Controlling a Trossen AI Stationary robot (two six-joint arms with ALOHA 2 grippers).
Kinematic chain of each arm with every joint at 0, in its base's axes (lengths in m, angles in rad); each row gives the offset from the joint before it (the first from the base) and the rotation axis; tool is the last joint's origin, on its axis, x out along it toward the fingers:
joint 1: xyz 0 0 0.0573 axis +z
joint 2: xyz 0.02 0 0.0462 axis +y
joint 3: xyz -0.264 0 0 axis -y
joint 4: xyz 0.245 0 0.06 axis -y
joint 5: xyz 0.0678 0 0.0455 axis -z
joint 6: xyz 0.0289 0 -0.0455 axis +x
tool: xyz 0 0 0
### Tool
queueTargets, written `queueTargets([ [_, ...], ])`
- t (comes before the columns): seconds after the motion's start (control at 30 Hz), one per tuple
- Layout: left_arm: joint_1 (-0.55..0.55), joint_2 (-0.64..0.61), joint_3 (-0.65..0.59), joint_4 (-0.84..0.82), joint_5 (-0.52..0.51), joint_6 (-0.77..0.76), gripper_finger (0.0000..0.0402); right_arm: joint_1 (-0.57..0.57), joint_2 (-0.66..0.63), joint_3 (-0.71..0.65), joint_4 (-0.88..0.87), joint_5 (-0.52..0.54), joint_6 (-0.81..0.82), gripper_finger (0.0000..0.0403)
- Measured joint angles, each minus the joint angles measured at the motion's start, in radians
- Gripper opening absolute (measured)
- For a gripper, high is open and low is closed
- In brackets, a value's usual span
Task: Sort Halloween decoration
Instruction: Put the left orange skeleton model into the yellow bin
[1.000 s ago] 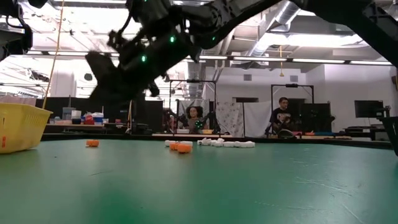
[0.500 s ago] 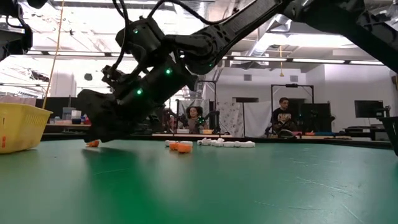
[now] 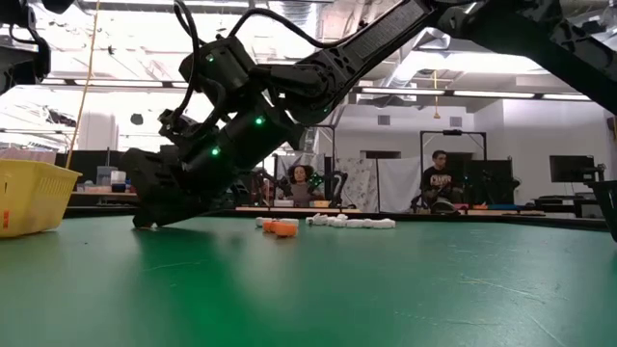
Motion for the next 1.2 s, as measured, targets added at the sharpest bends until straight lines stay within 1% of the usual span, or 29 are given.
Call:
queueTargets([
  [0.23,0.0,0.0,0.0,0.0,-0.001,-0.003,0.0226,-0.01,0.001,0.0,-0.003,0.014,0.009,0.0123],
  [0.43,0.0,0.0,0.0,-0.001,0.004,-0.015,0.0226,-0.016,0.001,0.001,-0.017,0.024,0.076,0.009],
  [0.73,0.0,0.0,0.0,-0.001,0.004,-0.015,0.0226,-0.013,0.001,0.001,-0.028,0.024,0.08,0.0034],
  [0.87,0.0,0.0,0.0,-0.001,0.004,-0.015,0.0226,-0.01,0.001,0.001,-0.029,0.008,0.08,0.0008],
  [1.1,0.0,0.0,0.0,-0.001,0.005,-0.015,0.0226,-0.005,-0.004,0.001,-0.028,0.0,0.077,0.0005],
  [1.2,0.0,0.0,0.0,-0.001,0.005,-0.014,0.0226,-0.005,-0.004,0.029,-0.051,-0.012,0.073,0.0005],
])
